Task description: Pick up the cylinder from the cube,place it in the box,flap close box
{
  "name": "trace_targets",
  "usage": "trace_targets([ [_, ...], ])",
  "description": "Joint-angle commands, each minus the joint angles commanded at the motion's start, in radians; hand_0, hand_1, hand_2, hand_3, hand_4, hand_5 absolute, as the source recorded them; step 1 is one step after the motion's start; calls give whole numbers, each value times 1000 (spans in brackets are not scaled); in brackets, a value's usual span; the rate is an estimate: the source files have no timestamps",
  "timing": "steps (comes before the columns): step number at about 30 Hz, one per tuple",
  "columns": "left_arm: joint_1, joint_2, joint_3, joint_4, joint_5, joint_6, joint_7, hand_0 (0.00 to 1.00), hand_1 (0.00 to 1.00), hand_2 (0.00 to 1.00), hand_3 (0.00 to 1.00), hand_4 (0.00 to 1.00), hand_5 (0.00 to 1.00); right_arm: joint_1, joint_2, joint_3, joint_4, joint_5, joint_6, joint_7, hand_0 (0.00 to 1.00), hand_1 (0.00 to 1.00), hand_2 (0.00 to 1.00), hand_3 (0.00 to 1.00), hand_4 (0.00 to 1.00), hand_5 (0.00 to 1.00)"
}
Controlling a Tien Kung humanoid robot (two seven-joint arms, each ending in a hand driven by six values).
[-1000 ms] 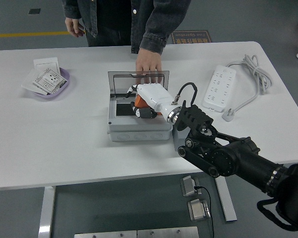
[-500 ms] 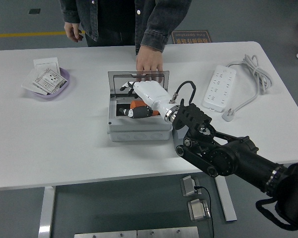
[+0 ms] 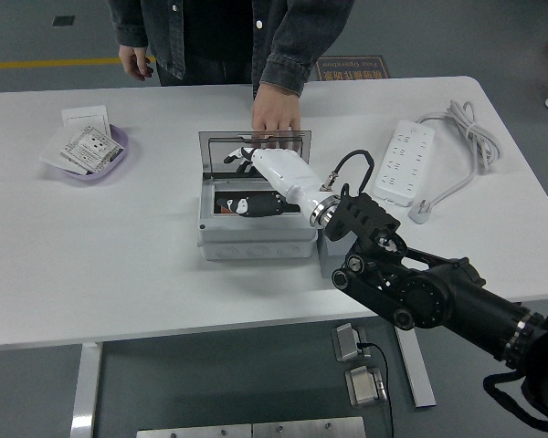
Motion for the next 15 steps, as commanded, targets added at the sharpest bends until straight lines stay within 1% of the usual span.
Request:
trace_targets([
  [3, 2, -1, -1, 0, -1, 1, 0, 637, 679, 649, 638, 730, 486, -20, -45, 26, 70, 40, 18, -13, 725, 580, 615, 767, 879, 552],
  [6, 2, -2, -2, 0, -3, 2, 0, 637, 679, 649, 638, 730, 486, -32, -89, 69, 146, 49, 40, -33, 725, 580, 615, 767, 879, 552],
  [7, 2, -2, -2, 0, -3, 2, 0, 637, 679, 648, 638, 729, 485, -31, -98, 83, 168, 49, 45, -37, 702, 544, 616, 765, 875, 560],
  [9, 2, -2, -2, 0, -3, 2, 1, 637, 679, 648, 638, 729, 485, -19, -114, 112, 216, 49, 55, -44, 702, 544, 616, 765, 875, 560],
  [10, 2, -2, -2, 0, -3, 2, 1, 637, 679, 648, 638, 729, 485, -12, -117, 121, 228, 48, 58, -46, 702, 544, 616, 765, 875, 560],
  [12, 0, 0, 0, 0, -5, 2, 1, 637, 679, 648, 638, 729, 485, 12, -120, 135, 228, 45, 63, -48, 702, 544, 616, 765, 875, 560],
  [13, 0, 0, 1, 0, -6, 2, 1, 637, 679, 648, 637, 728, 485, 23, -120, 138, 219, 46, 65, -48, 680, 549, 621, 759, 874, 561],
  [15, -2, 1, 2, 0, -8, 2, 1, 637, 679, 648, 637, 728, 485, 51, -113, 142, 184, 50, 67, -44, 680, 549, 621, 759, 874, 561],
])
